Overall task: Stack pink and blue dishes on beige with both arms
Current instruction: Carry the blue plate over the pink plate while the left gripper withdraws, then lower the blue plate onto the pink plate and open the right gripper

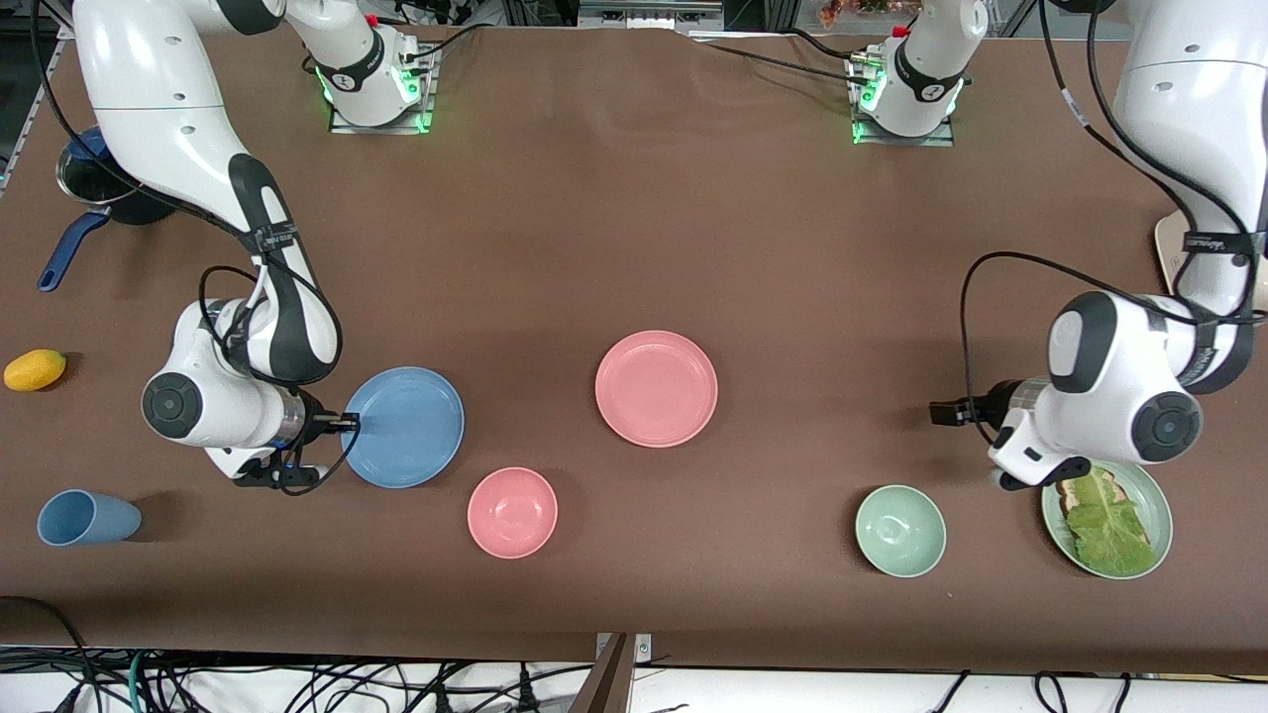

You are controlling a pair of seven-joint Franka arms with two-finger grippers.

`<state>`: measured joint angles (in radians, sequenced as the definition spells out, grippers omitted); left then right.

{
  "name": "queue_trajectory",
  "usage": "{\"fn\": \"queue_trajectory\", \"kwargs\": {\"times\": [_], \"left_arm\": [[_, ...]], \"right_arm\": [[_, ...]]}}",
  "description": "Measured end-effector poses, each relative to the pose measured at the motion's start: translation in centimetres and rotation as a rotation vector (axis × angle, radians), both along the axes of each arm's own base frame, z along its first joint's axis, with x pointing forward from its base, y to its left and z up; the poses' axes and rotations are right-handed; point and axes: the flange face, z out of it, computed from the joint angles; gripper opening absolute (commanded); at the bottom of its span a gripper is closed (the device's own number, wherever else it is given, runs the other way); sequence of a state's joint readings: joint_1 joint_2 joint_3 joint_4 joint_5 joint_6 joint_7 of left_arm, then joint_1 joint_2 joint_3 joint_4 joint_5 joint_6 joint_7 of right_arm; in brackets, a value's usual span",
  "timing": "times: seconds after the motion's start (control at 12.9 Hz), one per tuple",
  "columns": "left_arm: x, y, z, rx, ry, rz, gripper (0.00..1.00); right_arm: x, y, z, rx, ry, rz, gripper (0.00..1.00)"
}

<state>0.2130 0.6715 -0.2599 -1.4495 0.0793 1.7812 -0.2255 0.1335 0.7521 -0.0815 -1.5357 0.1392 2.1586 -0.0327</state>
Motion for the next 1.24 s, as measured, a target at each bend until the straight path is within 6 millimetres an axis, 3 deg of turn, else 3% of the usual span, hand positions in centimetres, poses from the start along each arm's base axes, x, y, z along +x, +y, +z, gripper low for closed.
{"fn": "queue_trajectory", "kwargs": {"times": [0.15,0.39,0.54,0.7,0.85,1.01,1.08,1.24], "left_arm": [[-0.5,3.2,1.8,-0.018,0.012,-0.043,1.0],[-1.7,6.1,7.6,0.035,-0.02,-0.092,1.0],[-3.3,5.3,13.1,0.088,-0.067,-0.112,1.0],[-5.4,3.4,18.9,0.107,-0.139,-0.126,1.0],[-7.6,2.1,24.5,0.104,-0.208,-0.129,1.0],[-9.8,0.9,28.5,0.103,-0.247,-0.141,1.0],[-10.7,0.2,29.7,0.104,-0.251,-0.151,1.0],[-11.7,-0.7,30.1,0.083,-0.237,-0.157,1.0]], "right_arm": [[0.9,1.1,2.0,0.013,-0.019,0.02,0.0],[2.2,5.3,9.2,0.035,0.001,0.086,0.0],[2.4,8.2,13.4,0.04,0.006,0.095,0.0],[1.8,13.1,16.0,0.038,0.0,0.049,0.0],[-0.3,20.8,16.1,0.021,0.005,-0.03,0.0],[-3.0,28.7,14.9,0.013,-0.019,-0.094,0.0],[-4.2,31.7,14.2,0.013,-0.03,-0.122,0.0],[-5.9,35.4,12.3,0.016,-0.027,-0.184,0.0]]}}
